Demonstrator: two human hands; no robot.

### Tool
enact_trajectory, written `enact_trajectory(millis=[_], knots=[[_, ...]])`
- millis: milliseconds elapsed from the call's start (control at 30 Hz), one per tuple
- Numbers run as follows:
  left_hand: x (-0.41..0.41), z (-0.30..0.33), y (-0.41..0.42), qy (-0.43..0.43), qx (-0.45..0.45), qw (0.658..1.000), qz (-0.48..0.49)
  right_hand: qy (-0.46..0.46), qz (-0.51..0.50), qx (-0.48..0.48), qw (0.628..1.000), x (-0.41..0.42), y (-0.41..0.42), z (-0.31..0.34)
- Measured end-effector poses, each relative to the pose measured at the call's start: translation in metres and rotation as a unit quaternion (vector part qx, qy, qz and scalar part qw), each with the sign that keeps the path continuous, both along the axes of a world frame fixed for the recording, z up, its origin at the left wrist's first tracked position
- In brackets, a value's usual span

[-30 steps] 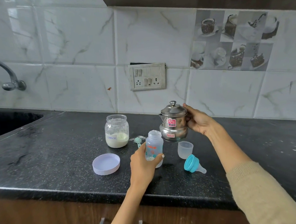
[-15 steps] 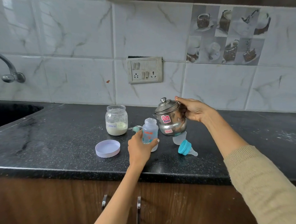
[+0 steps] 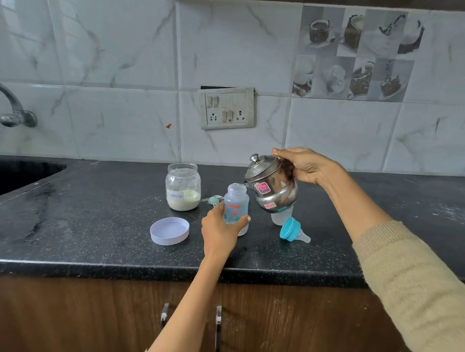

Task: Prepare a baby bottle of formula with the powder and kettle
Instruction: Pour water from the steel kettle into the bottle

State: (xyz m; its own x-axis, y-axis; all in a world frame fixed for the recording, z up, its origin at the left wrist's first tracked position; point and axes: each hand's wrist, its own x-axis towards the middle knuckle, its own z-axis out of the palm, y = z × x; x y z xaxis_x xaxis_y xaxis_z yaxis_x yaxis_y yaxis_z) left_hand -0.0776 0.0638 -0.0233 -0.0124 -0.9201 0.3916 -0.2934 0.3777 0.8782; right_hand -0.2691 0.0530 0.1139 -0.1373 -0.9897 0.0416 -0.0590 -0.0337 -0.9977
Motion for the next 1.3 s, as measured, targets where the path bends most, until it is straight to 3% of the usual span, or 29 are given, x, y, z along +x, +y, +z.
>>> enact_trajectory(millis=[700,1300], knots=[[-0.001,0.0,-0.001,0.001,0.001,1.0,-0.003,0.125,0.002,-0.013,0.992,0.008,-0.002,0.02],[-0.001,-0.001,-0.001,0.007,-0.006,1.0,-0.005,0.171,0.002,-0.007,0.985,0.011,-0.005,0.027]])
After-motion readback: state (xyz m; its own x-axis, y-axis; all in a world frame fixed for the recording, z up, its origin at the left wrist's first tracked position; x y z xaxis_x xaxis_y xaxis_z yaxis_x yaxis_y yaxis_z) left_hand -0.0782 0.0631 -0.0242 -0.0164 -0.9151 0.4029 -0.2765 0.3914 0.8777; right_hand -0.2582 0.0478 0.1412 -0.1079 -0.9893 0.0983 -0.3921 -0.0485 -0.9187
